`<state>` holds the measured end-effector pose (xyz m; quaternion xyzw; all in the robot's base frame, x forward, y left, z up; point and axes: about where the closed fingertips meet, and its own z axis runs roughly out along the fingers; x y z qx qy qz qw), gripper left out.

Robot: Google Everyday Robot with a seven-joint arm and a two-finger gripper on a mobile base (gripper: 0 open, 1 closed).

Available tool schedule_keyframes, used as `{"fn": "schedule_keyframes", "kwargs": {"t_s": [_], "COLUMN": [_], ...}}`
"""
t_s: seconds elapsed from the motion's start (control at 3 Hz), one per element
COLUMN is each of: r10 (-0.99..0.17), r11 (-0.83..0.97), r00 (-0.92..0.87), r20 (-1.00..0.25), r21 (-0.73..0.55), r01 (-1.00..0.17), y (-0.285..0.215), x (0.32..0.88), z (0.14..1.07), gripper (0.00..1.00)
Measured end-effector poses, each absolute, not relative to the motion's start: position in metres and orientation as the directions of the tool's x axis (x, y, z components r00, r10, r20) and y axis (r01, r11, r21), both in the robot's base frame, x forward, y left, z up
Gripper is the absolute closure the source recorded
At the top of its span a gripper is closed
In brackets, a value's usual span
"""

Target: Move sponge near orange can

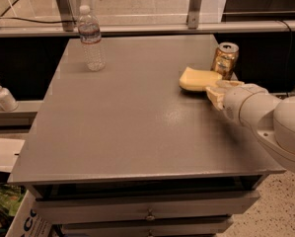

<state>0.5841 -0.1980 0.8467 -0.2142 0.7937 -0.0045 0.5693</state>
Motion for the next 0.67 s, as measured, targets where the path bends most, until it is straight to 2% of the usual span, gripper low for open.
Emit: {"fn": "schedule_keyframes", "kwargs": {"t_s": [0.33, 0.67], "r10": [-0.337, -0.324], "r11": [0.918, 0.926], "r00": [-0.292, -0.324], "r20": [-0.895, -0.889], "r21": [-0.243, -0.229], "r01": [-0.314, -0.298], "y": [-0.2065, -0.2126], "x": [0.5793, 0.5746], "z": [0.8383, 0.8296], "gripper": [1.0, 0.82]}}
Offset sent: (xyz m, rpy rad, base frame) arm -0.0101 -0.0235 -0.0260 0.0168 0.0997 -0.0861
